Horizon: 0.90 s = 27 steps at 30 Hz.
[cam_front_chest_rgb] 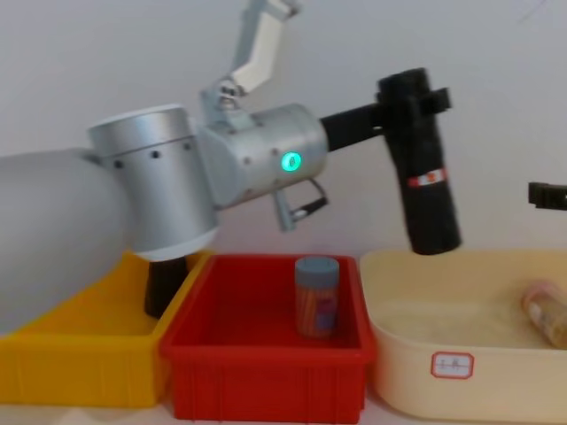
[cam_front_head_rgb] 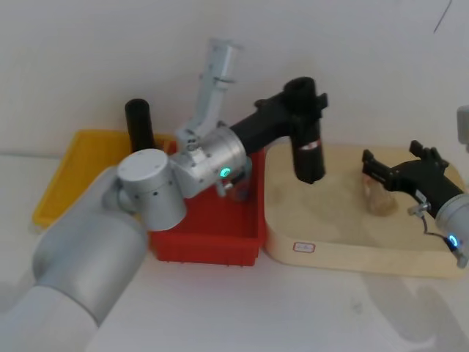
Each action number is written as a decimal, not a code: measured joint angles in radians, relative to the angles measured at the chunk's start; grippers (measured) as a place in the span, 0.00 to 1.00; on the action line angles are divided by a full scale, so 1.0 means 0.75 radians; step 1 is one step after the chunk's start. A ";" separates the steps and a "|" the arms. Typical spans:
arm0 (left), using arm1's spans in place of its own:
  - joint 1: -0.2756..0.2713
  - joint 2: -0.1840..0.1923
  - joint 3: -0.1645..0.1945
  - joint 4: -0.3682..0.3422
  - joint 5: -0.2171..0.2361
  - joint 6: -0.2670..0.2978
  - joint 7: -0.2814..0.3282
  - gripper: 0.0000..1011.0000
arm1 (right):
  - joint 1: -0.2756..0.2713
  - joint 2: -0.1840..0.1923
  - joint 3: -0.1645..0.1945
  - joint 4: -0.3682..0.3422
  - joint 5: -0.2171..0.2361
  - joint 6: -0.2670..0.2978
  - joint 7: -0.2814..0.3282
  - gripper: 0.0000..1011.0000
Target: Pick up the garbage bag with the one hand and transfer it to the other hand.
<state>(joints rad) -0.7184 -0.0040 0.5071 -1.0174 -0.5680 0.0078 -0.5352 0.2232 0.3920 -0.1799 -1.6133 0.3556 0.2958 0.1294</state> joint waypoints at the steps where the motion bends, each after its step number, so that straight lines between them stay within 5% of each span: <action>1: -0.009 -0.010 0.006 0.016 0.003 -0.006 -0.007 0.47 | -0.010 0.006 0.000 -0.017 0.002 0.000 0.008 0.99; 14: -0.106 -0.125 0.092 0.200 0.058 -0.052 -0.068 0.47 | -0.107 0.076 -0.009 -0.175 0.065 0.083 0.128 0.99; 27: -0.104 -0.123 0.112 0.201 0.090 -0.043 -0.073 0.47 | -0.133 0.082 -0.001 -0.208 0.111 0.169 0.121 0.99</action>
<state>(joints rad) -0.7967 -0.0964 0.5907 -0.8663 -0.5004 -0.0247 -0.5900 0.1232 0.4531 -0.1804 -1.7690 0.4387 0.4223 0.2201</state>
